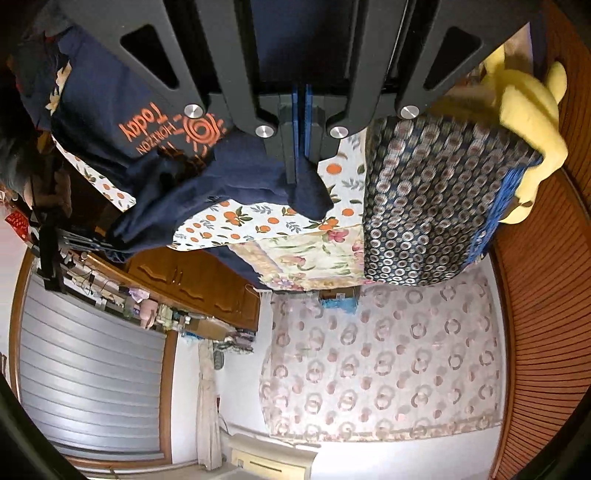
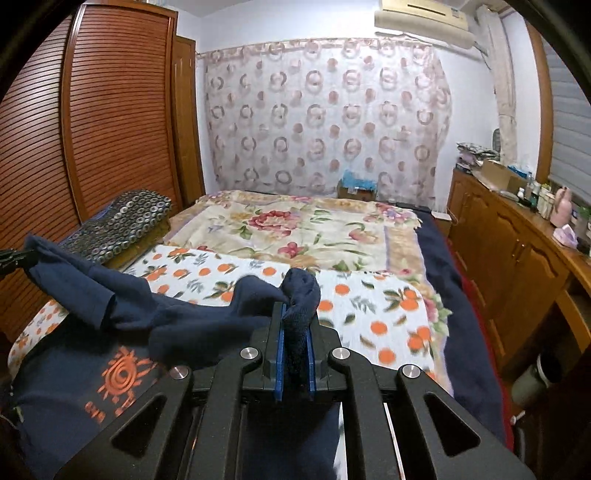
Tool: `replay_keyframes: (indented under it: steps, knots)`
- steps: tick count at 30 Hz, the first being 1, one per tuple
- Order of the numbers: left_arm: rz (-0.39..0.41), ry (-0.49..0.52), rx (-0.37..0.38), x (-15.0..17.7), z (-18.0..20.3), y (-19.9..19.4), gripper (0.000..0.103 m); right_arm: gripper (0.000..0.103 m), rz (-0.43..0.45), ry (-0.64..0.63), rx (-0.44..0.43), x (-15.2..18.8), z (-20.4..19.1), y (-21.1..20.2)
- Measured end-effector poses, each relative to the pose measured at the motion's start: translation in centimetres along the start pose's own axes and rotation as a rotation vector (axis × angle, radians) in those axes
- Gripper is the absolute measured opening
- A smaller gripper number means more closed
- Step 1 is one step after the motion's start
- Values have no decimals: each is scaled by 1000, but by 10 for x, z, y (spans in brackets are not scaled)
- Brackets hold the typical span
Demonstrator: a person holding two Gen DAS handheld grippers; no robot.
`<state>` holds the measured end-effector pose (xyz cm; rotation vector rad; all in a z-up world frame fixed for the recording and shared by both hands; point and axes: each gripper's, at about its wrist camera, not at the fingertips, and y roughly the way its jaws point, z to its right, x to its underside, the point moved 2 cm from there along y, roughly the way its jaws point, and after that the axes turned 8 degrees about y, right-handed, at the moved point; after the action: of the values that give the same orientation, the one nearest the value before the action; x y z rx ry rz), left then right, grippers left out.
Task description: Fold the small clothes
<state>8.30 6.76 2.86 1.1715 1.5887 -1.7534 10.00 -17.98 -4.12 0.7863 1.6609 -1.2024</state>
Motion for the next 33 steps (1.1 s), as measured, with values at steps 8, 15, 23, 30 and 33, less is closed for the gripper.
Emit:
replay_keyframes:
  steps: [8,15,23,30,33]
  knots:
    - [8,5,-1,39,16,-57,3,9,12,2,-22,39,-8,-76]
    - [-1,-19,-19,62,18,-95,3,9,-42,-42,-1,44,-6,-123]
    - [-98,-31,-23,97,22,-86,3,9,-158,-46,4,67,-12,-150]
    - [-146,-51,-45,115,20,-77,22,9,-264,-68,49,76,-15,-128]
    - [-123,-52,-66,110,16,-83,47,15,-244,-81,52,65,-22,-132]
